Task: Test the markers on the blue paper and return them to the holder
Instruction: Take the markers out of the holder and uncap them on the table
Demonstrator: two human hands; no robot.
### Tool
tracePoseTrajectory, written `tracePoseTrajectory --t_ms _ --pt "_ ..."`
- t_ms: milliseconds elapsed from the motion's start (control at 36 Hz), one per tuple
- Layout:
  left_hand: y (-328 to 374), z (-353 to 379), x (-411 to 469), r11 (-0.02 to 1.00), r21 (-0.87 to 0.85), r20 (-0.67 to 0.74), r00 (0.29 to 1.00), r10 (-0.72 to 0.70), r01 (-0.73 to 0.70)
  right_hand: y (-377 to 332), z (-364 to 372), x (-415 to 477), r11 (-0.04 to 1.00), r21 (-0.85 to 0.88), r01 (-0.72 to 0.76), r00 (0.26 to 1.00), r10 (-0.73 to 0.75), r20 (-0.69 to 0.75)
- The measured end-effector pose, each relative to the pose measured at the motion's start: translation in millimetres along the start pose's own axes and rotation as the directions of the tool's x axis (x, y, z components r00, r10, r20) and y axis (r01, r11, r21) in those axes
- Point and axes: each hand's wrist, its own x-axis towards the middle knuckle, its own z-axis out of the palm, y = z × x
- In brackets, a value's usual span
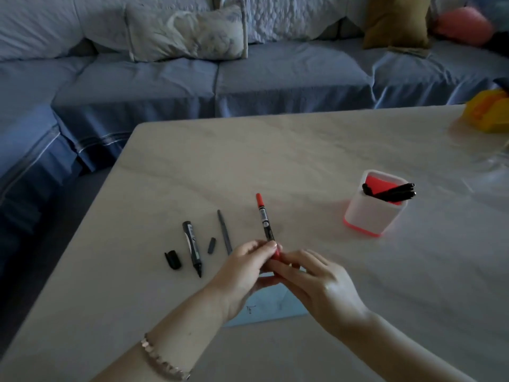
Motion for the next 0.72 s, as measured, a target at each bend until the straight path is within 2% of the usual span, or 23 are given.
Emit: tracePoseTrajectory --t_ms 83,139,194,250,333,389,500,583,639,722 --pt "-0.3 -9.8 -5.8 0.999 -0.003 -0.066 0.997 0.043 -0.043 -6.5 6.7 5.0 0.99 0.1 -0.096 0.993 0.089 0.071" --pt "-2.4 -17.2 -9.0 0.987 0.103 -0.127 0.983 0.135 -0.122 -10.2 6.9 8.3 0.929 0.229 -0.291 0.956 0.271 0.116" --pt "-5.6 -24.8 -11.7 0.94 0.261 -0.139 0.955 0.262 -0.22 -12.4 8.2 13.0 0.801 0.331 -0.499 0.866 0.474 0.161" --pt "-9.9 -30.9 -14.4 0.82 0.488 -0.07 0.923 0.378 -0.299 -14.5 10.6 20.7 0.64 0.408 -0.651 0.754 0.609 0.248" --pt "-14.7 -32.4 -21.1 0.59 0.72 0.106 0.898 0.426 -0.365 -25.7 12.9 35.0 0.368 0.578 -0.728 0.638 0.673 0.374" --pt "-16.0 -28.5 -25.4 0.515 0.774 0.15 0.897 0.416 -0.369 -33.2 16.5 40.7 0.267 0.631 -0.728 0.62 0.647 0.443" --pt "-18.8 -27.6 -23.7 0.431 0.866 0.071 0.915 0.397 -0.254 -41.3 24.9 46.5 0.246 0.576 -0.78 0.546 0.717 0.433" --pt "-22.7 -25.5 -22.8 0.404 0.874 0.098 0.913 0.397 -0.27 -44.6 32.3 42.8 0.264 0.543 -0.797 0.501 0.791 0.351" --pt "-23.6 -21.9 -25.1 0.408 0.858 0.131 0.903 0.41 -0.31 -47.1 31.8 39.8 0.244 0.569 -0.785 0.484 0.815 0.319" --pt "-24.5 -19.3 -26.3 0.477 0.813 0.132 0.903 0.409 -0.335 -48.2 28.9 36.2 0.2 0.622 -0.757 0.482 0.814 0.325"
